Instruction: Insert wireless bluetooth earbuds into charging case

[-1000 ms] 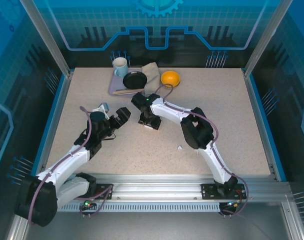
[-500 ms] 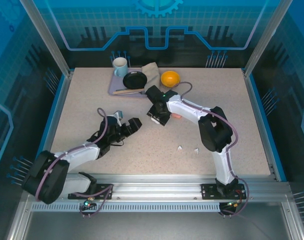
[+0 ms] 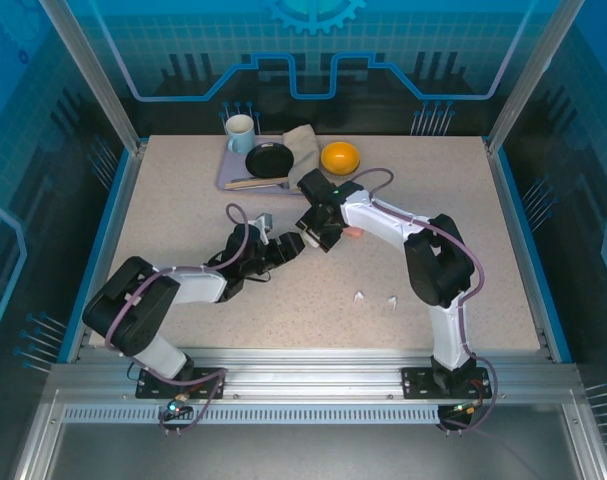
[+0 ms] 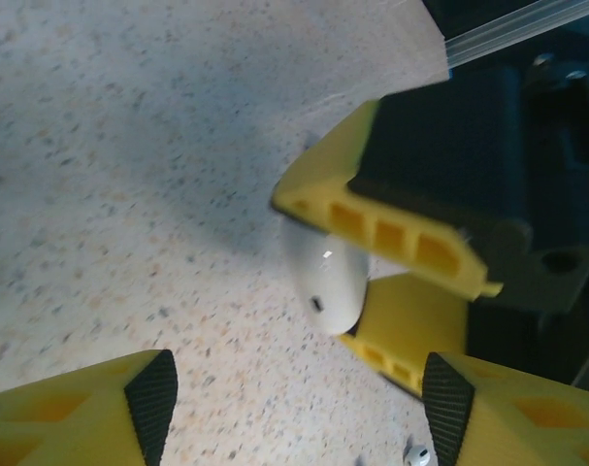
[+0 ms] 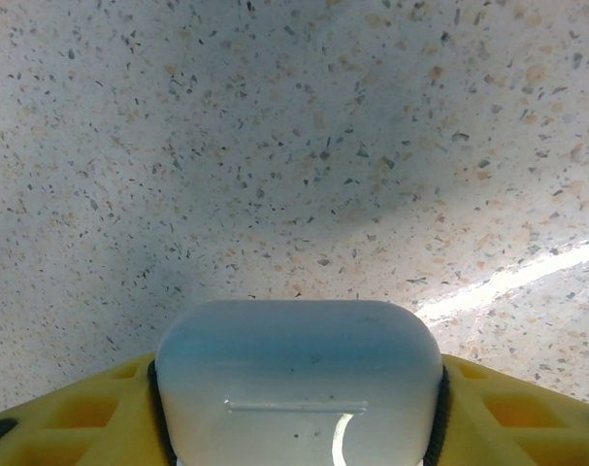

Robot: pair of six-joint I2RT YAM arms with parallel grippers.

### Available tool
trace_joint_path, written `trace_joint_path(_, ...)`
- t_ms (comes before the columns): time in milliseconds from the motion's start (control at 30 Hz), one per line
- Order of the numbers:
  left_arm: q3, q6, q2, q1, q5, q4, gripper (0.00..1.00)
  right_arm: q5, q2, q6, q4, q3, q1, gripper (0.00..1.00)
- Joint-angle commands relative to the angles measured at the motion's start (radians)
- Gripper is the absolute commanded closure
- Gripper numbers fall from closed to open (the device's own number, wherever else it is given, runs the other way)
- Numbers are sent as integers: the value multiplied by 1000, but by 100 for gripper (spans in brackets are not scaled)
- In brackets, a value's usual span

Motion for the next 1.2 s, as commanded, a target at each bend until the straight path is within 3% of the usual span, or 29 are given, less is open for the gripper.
trace_joint_path(0,40,16,41,-8,27,67,33,-16,-34,32,9,-10,-1,59)
trace_joint_path(733,147,-8,190,-12,50,127,44,-19,-52,44,23,-26,16,61)
trace_joint_path(1167,187,-6,226,-12,43,131,63,-23,-63,46,25,-43,19,61)
